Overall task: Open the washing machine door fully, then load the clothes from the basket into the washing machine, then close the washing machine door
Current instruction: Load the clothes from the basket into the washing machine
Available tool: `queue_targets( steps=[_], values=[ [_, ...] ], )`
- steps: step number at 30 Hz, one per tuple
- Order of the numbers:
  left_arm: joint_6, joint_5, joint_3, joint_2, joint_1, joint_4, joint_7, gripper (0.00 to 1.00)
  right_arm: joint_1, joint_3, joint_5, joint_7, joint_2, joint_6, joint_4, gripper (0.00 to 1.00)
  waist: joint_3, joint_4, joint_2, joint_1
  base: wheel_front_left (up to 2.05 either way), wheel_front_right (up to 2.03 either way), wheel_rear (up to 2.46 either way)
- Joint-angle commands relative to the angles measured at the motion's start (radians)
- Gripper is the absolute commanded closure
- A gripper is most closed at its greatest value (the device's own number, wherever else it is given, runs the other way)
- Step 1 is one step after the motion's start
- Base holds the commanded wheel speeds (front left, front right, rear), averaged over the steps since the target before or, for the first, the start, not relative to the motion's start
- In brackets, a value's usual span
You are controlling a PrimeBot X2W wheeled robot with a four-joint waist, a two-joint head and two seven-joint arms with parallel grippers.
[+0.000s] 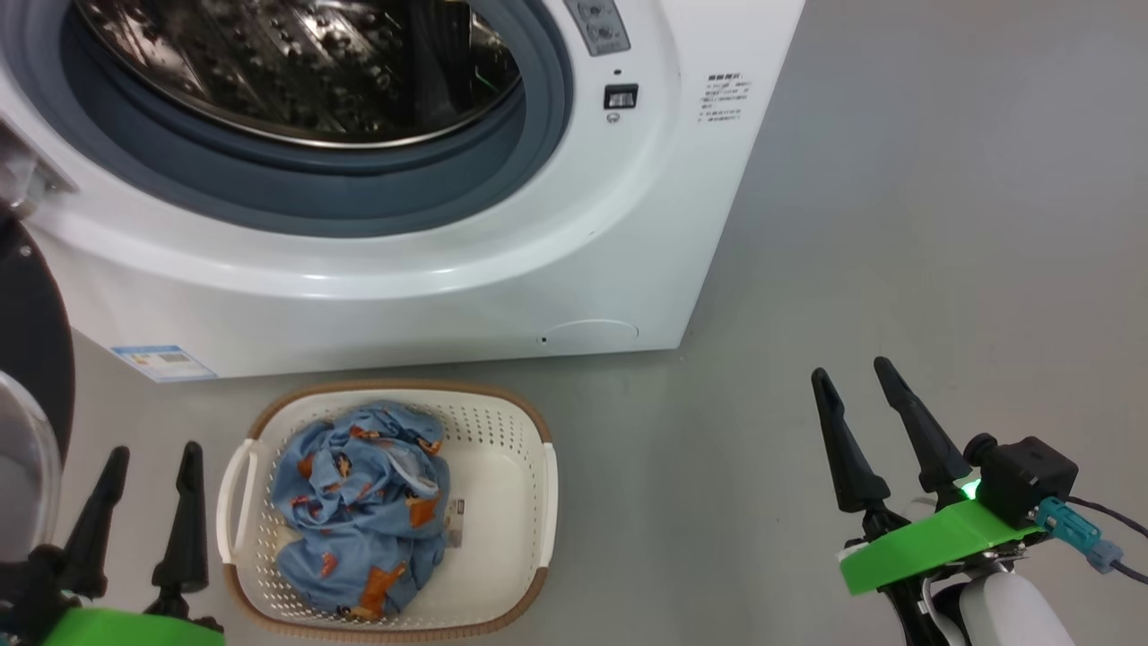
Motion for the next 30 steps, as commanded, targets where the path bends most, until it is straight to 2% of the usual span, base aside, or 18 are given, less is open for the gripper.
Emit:
queue_targets(
  steps=[1,17,30],
  values=[
    [-0.003,-0.013,0.03,0.039,-0.046,-0.011,-0.008,0.0,-0.032,0.019,-0.014,-0.012,0.007,0.002,-0.03,0.0,0.032,-0.004,-0.0001,0.0,0.0,0.0,0.0],
    [-0.003,-0.059,-0.02,0.077,-0.171,0.09,-0.008,0.0,-0.088,0.007,-0.032,-0.012,0.038,0.002,-0.04,0.0,0.189,-0.016,-0.0001,0.0,0.0,0.0,0.0],
    [-0.003,-0.127,-0.142,0.123,-0.318,0.252,-0.008,0.0,-0.139,0.016,-0.021,-0.012,0.043,0.002,-0.054,0.0,0.324,-0.03,-0.0001,0.0,0.0,0.0,0.0]
  ],
)
